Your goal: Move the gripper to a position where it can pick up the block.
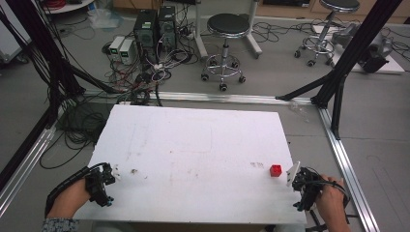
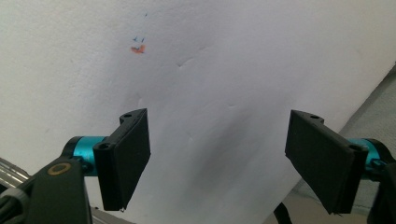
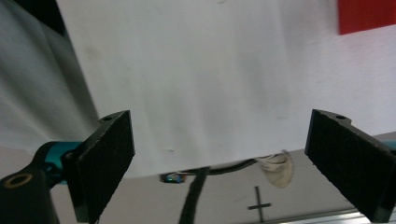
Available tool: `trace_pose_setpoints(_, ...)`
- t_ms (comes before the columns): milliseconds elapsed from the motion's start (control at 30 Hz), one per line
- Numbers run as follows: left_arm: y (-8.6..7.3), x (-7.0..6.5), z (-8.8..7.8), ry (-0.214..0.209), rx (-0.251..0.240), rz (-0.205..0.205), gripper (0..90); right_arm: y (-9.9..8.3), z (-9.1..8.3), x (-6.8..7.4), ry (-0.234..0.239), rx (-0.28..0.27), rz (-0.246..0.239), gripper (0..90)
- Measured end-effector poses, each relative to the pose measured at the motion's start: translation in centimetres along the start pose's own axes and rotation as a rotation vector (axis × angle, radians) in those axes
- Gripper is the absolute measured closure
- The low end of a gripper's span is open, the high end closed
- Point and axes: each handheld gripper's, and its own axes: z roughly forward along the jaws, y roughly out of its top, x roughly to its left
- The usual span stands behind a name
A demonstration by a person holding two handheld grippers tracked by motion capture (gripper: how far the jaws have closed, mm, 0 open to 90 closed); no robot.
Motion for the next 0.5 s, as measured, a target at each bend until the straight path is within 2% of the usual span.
trace_pose_setpoints(33, 0.0, 0.0, 0.0, -0.002, -0.001, -0.002, 22.5, -0.2, -0.2, -0.7, -0.008, -0.004, -0.029, 7.5)
trace_pose_setpoints(267, -0.2, 0.2, 0.0, 0.004, -0.004, -0.012, 22.5, 0.0, -1.5, -2.6, -0.003, 0.001, -0.078, 7.5)
trace_pose_setpoints(400, -0.2, 0.2, 0.1, 0.004, 0.002, -0.011, 22.5, 0.5, -2.8, -4.2, -0.029, 0.002, -0.134, 7.5)
trace_pose_setpoints(500, -0.1, 0.2, 0.1, 0.006, 0.003, -0.01, 22.5, 0.7, -3.2, -4.7, -0.045, 0.018, -0.148, 7.5)
